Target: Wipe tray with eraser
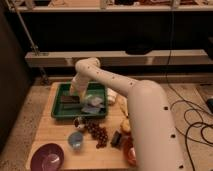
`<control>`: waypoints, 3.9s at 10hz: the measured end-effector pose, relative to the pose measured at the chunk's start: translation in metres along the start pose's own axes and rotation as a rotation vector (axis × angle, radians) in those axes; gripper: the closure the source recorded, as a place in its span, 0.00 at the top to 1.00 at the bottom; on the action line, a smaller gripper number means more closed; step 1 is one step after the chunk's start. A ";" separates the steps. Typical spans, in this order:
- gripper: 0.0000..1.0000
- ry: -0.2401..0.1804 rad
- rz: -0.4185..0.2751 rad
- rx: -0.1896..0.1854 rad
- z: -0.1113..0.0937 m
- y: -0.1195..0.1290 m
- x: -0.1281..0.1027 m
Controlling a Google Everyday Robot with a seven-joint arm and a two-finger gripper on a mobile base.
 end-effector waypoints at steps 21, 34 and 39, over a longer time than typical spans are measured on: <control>0.00 0.063 0.063 0.061 0.024 -0.016 0.029; 0.00 0.081 0.087 0.104 -0.025 0.012 0.069; 0.00 0.098 0.088 0.055 0.008 -0.038 0.091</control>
